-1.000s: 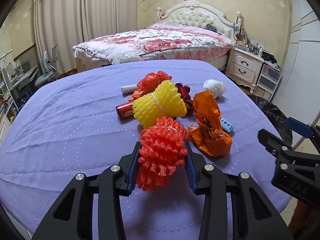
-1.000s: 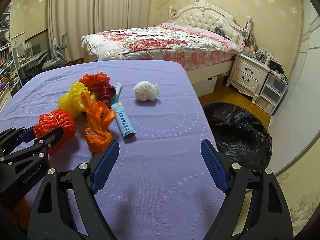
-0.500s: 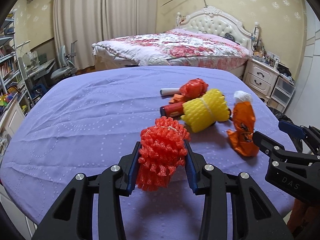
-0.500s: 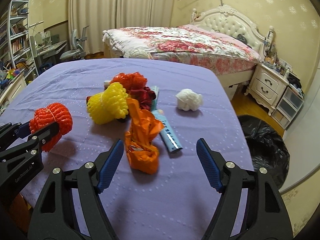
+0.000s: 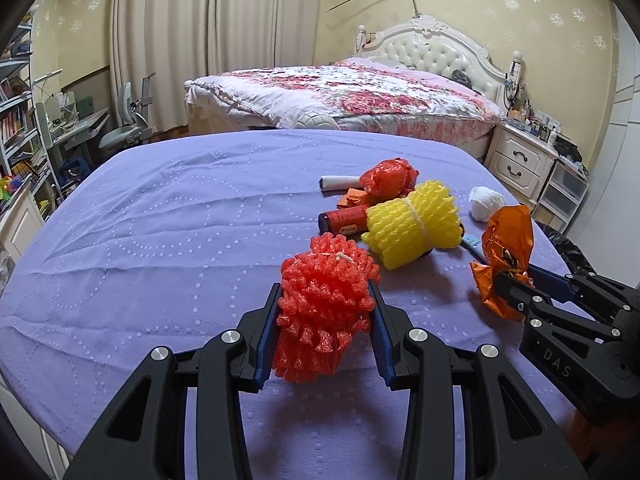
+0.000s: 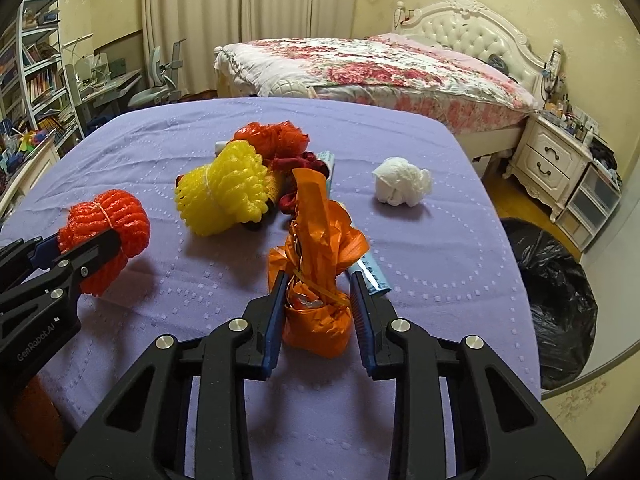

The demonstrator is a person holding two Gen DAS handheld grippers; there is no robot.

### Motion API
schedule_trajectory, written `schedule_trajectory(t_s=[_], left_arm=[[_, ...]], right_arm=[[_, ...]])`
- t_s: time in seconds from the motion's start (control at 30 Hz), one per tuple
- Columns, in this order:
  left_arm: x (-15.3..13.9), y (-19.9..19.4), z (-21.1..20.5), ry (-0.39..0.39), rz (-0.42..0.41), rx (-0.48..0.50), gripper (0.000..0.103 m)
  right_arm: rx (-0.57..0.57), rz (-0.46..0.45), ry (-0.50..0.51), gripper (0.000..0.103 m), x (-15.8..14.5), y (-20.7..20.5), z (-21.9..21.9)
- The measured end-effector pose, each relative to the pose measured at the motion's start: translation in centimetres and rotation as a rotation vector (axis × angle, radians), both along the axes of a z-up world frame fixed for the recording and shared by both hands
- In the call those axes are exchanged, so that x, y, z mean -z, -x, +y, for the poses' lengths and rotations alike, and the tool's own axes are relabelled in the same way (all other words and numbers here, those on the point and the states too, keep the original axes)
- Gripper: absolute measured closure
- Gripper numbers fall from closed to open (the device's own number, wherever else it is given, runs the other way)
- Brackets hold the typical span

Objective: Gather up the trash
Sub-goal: 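Carry both items over the black bin and open both tools to drop them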

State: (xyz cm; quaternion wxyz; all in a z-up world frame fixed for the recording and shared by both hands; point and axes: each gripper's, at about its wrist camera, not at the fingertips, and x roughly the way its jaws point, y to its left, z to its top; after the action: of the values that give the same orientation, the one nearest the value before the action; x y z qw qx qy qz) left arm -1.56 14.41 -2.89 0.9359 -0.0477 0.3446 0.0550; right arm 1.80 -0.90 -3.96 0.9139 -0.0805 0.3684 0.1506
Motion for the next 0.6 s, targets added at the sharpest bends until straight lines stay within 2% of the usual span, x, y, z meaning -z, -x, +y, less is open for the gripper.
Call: schedule_trajectory(t_s=[0.23, 0.6], left_arm=[[-1.4, 0.4, -2.4, 0.002, -0.042, 0.06, 0.063], [-2.2, -2.3, -9.8, -0.007, -0.071, 0.21, 0.063]], right_arm=[[0.067, -0.032, -0.018, 0.073, -1.3, 0.6, -3.4], [0.278, -0.076, -0.002, 0.073, -2.4, -0.3, -12.7]])
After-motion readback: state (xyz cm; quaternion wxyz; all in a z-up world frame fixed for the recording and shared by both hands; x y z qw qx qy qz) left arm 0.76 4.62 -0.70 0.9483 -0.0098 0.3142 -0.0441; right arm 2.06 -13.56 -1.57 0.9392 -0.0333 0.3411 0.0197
